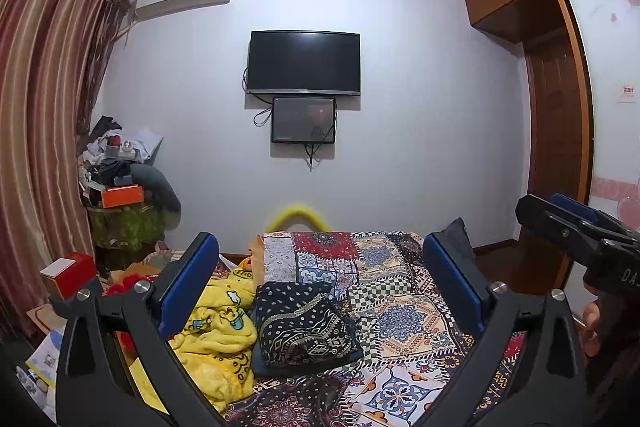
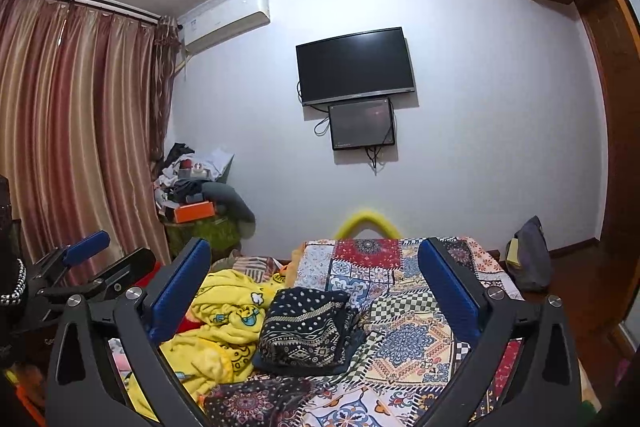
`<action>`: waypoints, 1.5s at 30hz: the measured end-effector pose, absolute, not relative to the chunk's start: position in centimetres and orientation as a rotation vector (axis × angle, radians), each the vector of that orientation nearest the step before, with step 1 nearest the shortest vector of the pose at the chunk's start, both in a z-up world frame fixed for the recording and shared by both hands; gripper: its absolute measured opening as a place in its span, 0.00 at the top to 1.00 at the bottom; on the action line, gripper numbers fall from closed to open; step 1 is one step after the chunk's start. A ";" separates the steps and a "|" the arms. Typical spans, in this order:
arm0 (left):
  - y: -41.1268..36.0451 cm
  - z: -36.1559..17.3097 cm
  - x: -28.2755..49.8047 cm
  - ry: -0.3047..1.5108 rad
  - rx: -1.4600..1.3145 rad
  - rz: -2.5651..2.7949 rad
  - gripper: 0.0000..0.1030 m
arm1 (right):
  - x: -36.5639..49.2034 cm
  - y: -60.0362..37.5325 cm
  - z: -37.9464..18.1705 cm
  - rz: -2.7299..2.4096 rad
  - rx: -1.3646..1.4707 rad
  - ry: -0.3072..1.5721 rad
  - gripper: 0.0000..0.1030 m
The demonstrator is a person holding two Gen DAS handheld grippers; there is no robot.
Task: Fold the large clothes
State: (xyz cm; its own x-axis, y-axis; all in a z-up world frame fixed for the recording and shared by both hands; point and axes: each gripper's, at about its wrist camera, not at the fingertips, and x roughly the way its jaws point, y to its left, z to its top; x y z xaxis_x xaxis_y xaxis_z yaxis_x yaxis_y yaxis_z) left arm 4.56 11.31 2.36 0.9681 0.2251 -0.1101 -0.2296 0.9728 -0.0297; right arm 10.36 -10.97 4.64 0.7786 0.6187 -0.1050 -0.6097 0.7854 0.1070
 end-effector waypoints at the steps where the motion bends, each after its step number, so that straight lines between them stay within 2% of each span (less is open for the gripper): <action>1: 11.3 2.4 4.6 0.107 -0.042 0.230 0.00 | 10.4 -10.9 4.6 0.663 0.069 0.138 0.00; 45: 11.3 2.2 5.5 0.133 -0.057 0.169 0.00 | 10.0 -10.2 5.1 0.631 0.077 0.141 0.00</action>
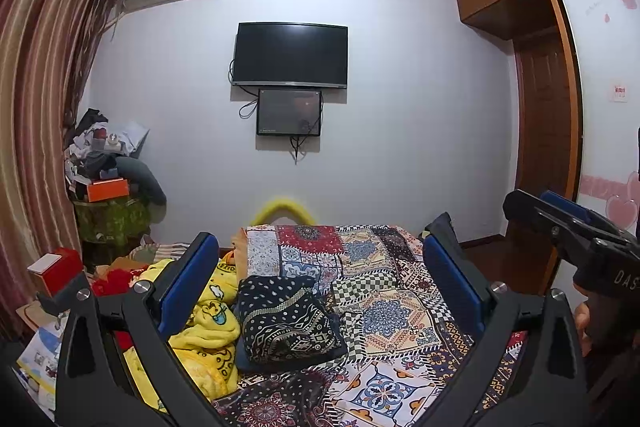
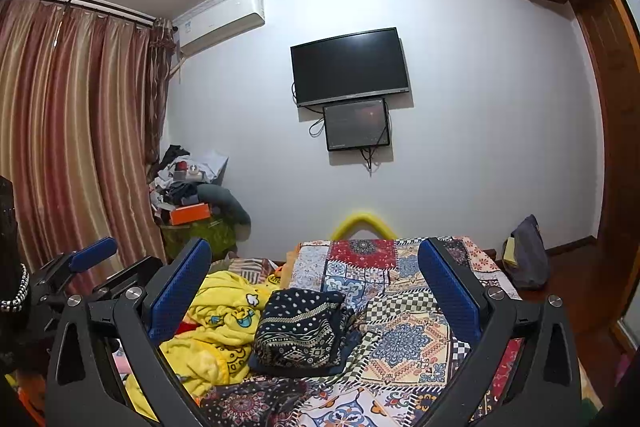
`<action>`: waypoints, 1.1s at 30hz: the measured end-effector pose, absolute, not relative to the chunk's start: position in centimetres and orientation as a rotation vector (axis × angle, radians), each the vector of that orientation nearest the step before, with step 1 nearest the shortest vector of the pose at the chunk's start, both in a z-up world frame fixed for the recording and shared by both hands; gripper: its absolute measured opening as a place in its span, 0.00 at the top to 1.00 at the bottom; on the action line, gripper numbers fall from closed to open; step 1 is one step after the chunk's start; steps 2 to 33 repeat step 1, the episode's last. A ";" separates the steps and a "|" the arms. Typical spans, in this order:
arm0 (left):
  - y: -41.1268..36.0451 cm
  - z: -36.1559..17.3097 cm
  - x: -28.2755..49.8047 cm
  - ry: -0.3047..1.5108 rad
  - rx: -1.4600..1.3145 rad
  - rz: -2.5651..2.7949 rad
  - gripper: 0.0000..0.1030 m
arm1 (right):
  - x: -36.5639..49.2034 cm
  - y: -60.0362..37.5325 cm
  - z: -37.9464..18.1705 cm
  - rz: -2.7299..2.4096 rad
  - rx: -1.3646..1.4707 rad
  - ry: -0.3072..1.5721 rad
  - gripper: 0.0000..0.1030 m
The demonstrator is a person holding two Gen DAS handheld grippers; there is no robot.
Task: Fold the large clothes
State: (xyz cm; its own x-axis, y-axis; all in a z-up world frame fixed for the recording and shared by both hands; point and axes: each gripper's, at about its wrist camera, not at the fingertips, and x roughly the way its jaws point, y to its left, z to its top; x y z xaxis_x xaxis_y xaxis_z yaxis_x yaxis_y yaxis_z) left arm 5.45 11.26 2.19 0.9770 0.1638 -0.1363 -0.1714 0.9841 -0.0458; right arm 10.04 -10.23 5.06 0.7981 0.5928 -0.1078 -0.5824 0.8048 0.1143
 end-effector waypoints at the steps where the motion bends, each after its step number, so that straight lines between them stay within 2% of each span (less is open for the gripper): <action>1: 11.3 2.2 5.5 0.134 -0.058 0.170 0.00 | 10.1 -10.2 5.0 0.630 0.077 0.142 0.00; 33: 11.3 2.2 5.5 0.134 -0.058 0.170 0.00 | 10.1 -10.2 5.0 0.630 0.077 0.142 0.00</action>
